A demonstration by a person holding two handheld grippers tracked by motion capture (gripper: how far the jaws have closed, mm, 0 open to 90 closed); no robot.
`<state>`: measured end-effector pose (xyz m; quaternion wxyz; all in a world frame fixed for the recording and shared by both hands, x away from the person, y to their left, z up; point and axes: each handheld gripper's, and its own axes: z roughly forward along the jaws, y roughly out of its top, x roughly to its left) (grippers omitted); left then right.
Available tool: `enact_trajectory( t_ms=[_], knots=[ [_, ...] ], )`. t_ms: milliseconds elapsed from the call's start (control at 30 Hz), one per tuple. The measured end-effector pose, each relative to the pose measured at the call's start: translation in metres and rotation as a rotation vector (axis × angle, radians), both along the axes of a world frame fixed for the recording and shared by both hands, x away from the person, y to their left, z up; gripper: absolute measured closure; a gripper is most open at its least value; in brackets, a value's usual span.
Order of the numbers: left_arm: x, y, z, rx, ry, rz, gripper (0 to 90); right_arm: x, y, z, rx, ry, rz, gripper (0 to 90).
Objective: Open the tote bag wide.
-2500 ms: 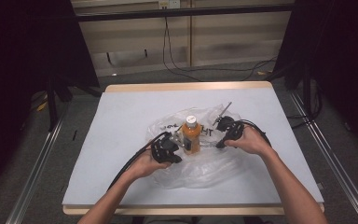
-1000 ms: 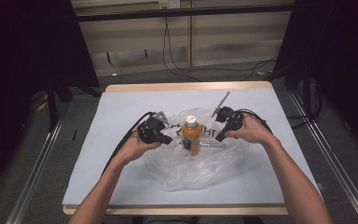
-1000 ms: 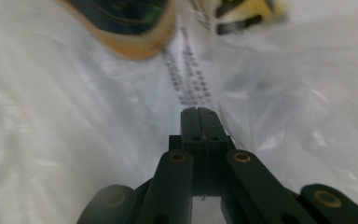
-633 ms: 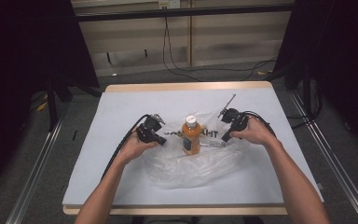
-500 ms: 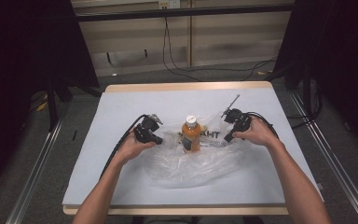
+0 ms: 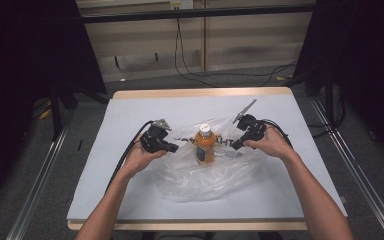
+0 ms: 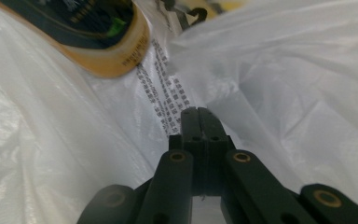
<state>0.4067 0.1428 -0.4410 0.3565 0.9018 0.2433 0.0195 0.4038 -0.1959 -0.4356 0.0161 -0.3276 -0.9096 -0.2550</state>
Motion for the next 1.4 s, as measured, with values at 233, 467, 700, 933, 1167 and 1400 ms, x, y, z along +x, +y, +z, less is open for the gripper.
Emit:
enact_trajectory(
  t_ms=[233, 467, 700, 933, 1167, 1400],
  knots=[
    [-0.006, 0.016, 0.014, -0.115, -0.052, 0.047, 90.0, -0.012, -0.004, 0.019, 0.094, -0.087, -0.004, 90.0],
    [-0.022, 0.026, 0.025, -0.178, -0.101, 0.062, 90.0, -0.027, -0.018, 0.025, 0.180, -0.163, -0.059, 90.0],
    [-0.035, 0.036, 0.028, -0.222, -0.129, 0.081, 90.0, -0.045, -0.034, 0.031, 0.258, -0.242, -0.133, 90.0],
    [-0.047, 0.042, 0.027, -0.236, -0.135, 0.084, 90.0, -0.064, -0.039, 0.030, 0.334, -0.290, -0.164, 90.0],
    [-0.060, 0.039, 0.024, -0.247, -0.158, 0.091, 90.0, -0.080, -0.041, 0.026, 0.352, -0.337, -0.177, 90.0],
    [-0.074, 0.049, 0.028, -0.265, -0.207, 0.132, 84.4, -0.102, -0.046, 0.029, 0.402, -0.401, -0.193, 80.2]
  ],
)
